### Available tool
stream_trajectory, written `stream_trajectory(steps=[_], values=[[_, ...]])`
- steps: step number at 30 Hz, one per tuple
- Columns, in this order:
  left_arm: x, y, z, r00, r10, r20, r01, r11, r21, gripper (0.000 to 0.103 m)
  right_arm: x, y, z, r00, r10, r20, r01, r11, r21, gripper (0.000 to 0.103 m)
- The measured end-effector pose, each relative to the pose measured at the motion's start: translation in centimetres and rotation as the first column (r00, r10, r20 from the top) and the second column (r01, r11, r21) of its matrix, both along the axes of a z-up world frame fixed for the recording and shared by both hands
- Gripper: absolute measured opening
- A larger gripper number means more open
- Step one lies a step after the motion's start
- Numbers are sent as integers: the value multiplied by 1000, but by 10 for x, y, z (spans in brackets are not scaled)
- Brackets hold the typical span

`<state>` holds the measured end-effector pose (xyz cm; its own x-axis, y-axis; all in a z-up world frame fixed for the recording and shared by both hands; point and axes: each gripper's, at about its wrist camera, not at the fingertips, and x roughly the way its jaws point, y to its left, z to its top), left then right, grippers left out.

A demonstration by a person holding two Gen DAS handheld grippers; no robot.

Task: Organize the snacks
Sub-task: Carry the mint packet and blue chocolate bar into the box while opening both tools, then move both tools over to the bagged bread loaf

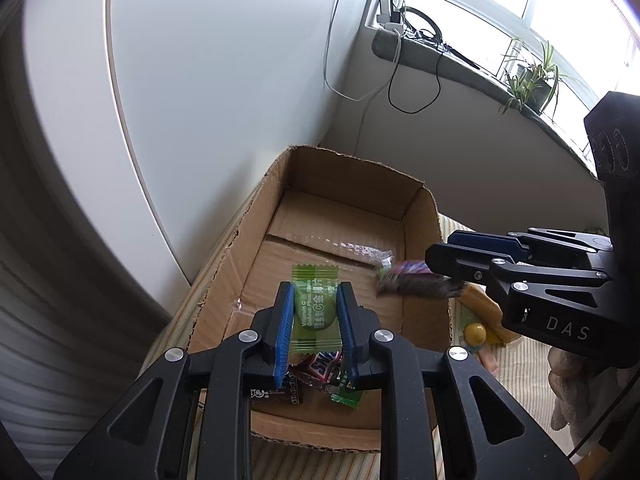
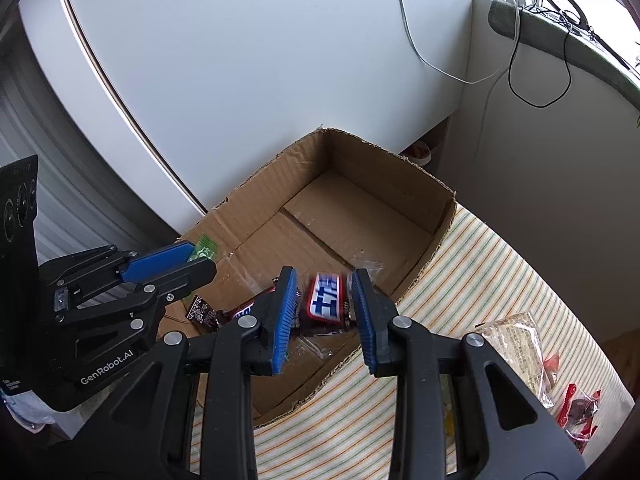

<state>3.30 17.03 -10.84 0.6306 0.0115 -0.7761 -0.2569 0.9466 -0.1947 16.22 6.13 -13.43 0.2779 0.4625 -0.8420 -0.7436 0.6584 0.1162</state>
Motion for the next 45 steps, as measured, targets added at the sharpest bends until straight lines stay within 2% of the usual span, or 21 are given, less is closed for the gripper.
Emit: stream_trajectory(steps=[1,2,3,4,6,10,13,17,21,30,38,45], values=[[0,0,0,1000,0,-3,0,1000,3,21,-1,-1,2,1000,-5,11,5,1000,1,52],[1,-1,0,1000,0,-6,0,1000,8,23,-1,-2,4,1000,-9,22,9,1000,6,60],[1,-1,0,1000,1,-5,-1,1000,12,30,-1,-3,6,999,-15,32,15,1000,12,69],[1,-2,0,1000,4,-3,-3,1000,13,36,-1,-4,8,999,-19,35,18,1000,16,71],[1,-2,0,1000,10,-2,-10,1000,12,40,1,-7,10,999,-28,34,27,999,18,72],[4,-2,-1,1000,6,-8,-6,1000,8,41,5,-14,12,998,-40,41,40,999,17,78],[4,-4,-1,1000,-3,-11,3,1000,1,46,8,-21,13,998,-54,39,53,998,19,78],[2,-7,2,1000,-5,-4,5,1000,-11,47,15,-39,15,997,-76,22,75,997,30,79],[3,-12,4,1000,-17,1,17,998,-52,47,22,-67,17,994,-111,4,110,993,46,79],[12,-56,16,991,-128,35,131,986,-106,47,44,-145,15,976,-210,-49,213,975,63,79],[27,-107,16,964,-262,39,265,949,-172,47,72,-190,3,951,-260,-166,278,956,90,79],[45,-145,4,943,-333,15,324,906,-271,47,87,-194,-20,933,-231,-275,270,957,111,79]])
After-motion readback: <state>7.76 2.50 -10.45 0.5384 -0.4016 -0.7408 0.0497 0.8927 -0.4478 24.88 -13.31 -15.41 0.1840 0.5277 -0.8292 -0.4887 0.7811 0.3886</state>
